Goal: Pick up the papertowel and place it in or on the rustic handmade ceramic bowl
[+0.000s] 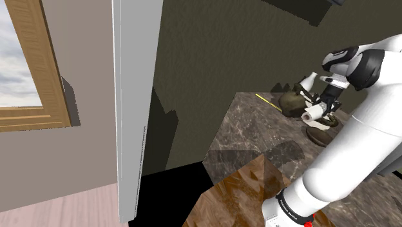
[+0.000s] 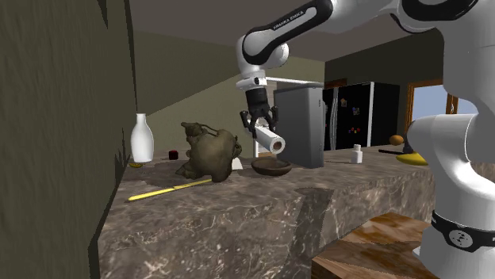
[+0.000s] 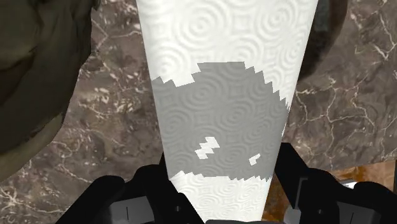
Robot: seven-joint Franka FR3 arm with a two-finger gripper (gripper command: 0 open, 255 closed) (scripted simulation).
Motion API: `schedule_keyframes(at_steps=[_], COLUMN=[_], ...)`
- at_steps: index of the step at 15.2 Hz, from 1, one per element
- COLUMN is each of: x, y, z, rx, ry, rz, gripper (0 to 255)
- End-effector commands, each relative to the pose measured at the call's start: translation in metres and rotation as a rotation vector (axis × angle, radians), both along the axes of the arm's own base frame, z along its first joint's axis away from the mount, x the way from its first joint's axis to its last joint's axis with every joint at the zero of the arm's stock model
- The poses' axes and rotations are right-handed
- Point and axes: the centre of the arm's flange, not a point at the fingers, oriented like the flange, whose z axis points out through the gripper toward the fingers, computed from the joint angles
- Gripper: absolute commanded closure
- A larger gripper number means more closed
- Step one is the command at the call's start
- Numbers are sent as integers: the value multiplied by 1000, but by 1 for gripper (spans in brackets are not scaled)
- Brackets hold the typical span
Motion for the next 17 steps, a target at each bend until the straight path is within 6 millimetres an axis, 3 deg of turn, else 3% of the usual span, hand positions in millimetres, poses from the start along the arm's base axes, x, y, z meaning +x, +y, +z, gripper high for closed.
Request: schedule_keyframes(at_steps=[1, 6, 17], x=[-26, -86, -89], y=[-11, -38, -39], z=[1, 4, -49], rx=[0, 0, 0], ry=[0, 0, 0], rz=[2, 2, 2], gripper=[255, 255, 255])
